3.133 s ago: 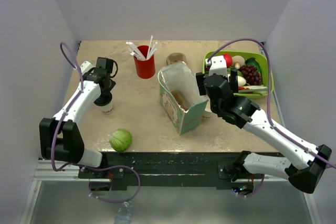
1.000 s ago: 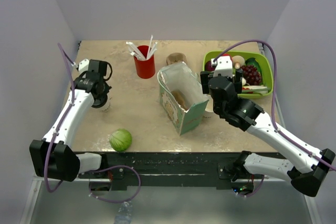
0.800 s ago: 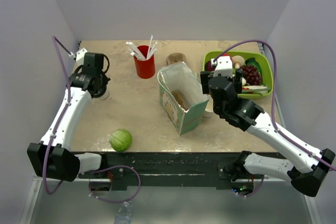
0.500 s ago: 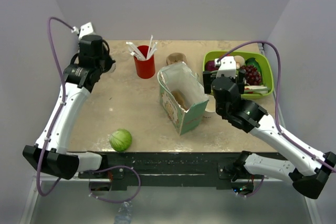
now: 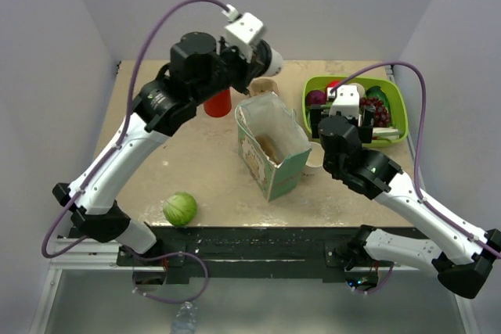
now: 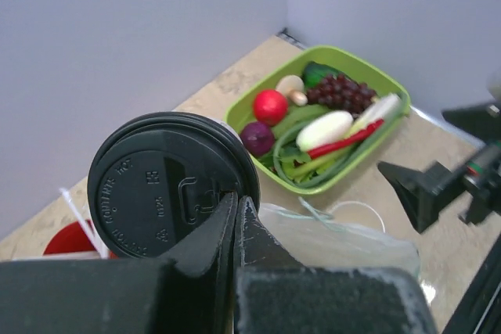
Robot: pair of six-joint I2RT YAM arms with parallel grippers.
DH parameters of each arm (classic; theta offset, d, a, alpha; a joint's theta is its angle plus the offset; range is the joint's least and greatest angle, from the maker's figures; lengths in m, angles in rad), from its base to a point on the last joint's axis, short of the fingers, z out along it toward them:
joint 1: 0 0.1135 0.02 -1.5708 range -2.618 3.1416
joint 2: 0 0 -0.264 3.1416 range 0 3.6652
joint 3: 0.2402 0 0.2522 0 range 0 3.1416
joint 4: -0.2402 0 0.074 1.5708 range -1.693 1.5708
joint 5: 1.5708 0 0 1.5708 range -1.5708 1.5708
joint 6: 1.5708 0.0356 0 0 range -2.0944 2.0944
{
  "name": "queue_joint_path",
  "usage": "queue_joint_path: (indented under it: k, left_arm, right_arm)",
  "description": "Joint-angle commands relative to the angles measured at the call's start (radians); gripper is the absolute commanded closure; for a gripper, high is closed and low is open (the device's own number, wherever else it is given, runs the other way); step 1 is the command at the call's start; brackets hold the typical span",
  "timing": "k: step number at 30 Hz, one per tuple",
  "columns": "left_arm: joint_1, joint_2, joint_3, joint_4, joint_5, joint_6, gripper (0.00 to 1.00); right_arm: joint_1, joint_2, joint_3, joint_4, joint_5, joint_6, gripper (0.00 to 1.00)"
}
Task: Pack the takeout coffee
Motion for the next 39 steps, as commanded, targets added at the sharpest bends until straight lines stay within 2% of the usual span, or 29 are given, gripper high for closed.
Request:
queue_joint_path:
  k: [1, 6, 12, 17, 22, 26, 32, 39]
  left_arm:
    - [-0.103, 0.069, 0.068, -0.08, 0.031, 0.235, 1.0]
    - [-0.128, 0.11, 0.128, -0.148, -0.02, 0.148, 1.0]
    - [-0.144, 0.109, 0.119, -0.192, 0.011, 0.051, 1.0]
    - [-0.158, 0.08, 0.097, -0.226, -0.006, 0.046, 1.0]
    - [-0.16, 0.05, 0.09, -0.251, 0.04, 0.003, 1.0]
    - [-0.16, 0.011, 0.016, -0.238, 0.026, -0.011, 1.0]
    - [-0.161, -0.019, -0.007, -0.263, 0.05, -0.047, 1.0]
    - [-0.164, 0.006, -0.033, -0.286, 0.099, -0.057, 1.0]
  right_arm:
    - [0.002, -0.014, 0.033, -0.003, 0.106, 0.018, 0.05]
    - [0.002, -0.016, 0.031, -0.031, 0.154, 0.022, 0.04]
    - [0.002, -0.039, 0.031, -0.023, 0.2, 0.022, 0.04]
    - [0.002, -0.06, 0.008, 0.002, 0.192, 0.007, 0.04]
    - [0.0, -0.052, 0.002, 0.008, 0.175, 0.005, 0.04]
    - [0.002, -0.049, -0.01, 0.018, 0.171, 0.012, 0.04]
    - [0.002, -0.048, -0.016, 0.019, 0.151, 0.013, 0.04]
    - [0.002, -0.043, -0.024, 0.018, 0.122, 0.015, 0.04]
